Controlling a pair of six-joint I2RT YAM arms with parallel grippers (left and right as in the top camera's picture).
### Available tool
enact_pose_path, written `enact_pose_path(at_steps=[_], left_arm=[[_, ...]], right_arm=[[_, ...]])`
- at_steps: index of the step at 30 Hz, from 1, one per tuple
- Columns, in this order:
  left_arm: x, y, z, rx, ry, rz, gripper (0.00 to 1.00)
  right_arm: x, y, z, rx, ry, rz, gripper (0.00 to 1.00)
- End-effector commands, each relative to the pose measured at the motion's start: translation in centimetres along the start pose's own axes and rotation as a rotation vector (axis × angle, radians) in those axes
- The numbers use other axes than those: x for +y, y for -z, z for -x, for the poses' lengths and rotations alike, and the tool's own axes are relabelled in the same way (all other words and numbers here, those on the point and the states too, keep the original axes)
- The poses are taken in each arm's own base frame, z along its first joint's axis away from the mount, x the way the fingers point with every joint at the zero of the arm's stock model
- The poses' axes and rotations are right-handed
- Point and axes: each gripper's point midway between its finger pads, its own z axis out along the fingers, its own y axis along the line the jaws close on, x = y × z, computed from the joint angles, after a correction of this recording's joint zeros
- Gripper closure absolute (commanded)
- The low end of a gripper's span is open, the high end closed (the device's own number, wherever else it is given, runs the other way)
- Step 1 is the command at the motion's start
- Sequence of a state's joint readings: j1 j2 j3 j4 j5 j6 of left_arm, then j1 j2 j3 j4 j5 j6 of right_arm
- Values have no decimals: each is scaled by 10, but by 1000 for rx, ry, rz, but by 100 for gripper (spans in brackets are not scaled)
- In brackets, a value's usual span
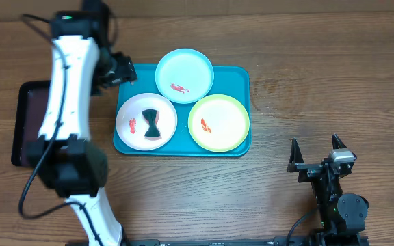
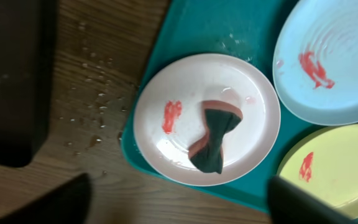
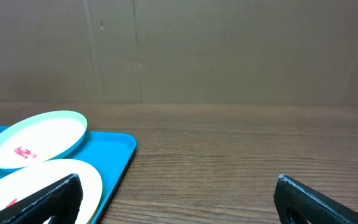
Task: Clean dirty plates on tray and stack at the side
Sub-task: 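Carry the sponge with the left gripper onto the white plate, then reach the right gripper over and grasp the white plate's rim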
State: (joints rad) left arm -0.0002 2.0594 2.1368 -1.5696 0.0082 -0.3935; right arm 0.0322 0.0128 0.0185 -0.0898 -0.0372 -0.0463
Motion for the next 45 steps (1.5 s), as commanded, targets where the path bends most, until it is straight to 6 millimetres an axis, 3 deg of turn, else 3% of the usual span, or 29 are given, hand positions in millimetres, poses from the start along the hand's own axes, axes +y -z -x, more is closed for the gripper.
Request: enact_pose_path(at_steps=[1, 8, 9, 12, 14, 16, 19, 21, 24, 27, 29, 31, 34, 39, 42, 45], left_arm=[[18, 26, 2, -58, 30, 1, 0], [27, 16, -8, 2, 45, 25, 0], [27, 16, -8, 6, 44, 26, 0], [26, 16, -9, 6, 41, 26, 0], [24, 15, -9, 9, 41, 18, 0], [23, 15, -10, 12, 41, 10, 0], [22, 15, -10, 14, 41, 5, 0], [22, 15, -10, 14, 41, 5, 0], [22, 15, -10, 14, 41, 5, 0], [22, 15, -10, 14, 41, 5, 0], [22, 15, -10, 14, 41, 5, 0], [22, 15, -10, 13, 41, 5, 0], [22, 15, -10, 13, 41, 5, 0], [22, 15, -9, 10, 41, 4, 0], [19, 15, -4, -9, 41, -10, 0], [14, 16, -10, 21, 41, -41, 0]], right_arm=[[-2, 0, -1, -6, 4, -8, 0], [-2, 0, 0, -10, 3, -7, 0], [4, 0, 9, -46, 6, 23, 0], [57, 13, 39, -163, -33, 343, 0], [100, 36, 36, -125, -81, 633, 0], [126, 58, 34, -104, -73, 828, 0], [140, 76, 34, -106, -47, 955, 0], [142, 84, 56, -187, -50, 979, 0], [137, 107, 111, -467, 20, 952, 0], [118, 124, 165, -723, 28, 804, 0], [104, 123, 190, -756, -24, 714, 0], [96, 115, 208, -703, -63, 646, 0], [94, 93, 216, -506, -18, 571, 0], [92, 47, 187, 57, -116, 523, 0], [112, 37, 187, 259, -221, 655, 0], [143, 40, 195, 425, -442, 904, 0]])
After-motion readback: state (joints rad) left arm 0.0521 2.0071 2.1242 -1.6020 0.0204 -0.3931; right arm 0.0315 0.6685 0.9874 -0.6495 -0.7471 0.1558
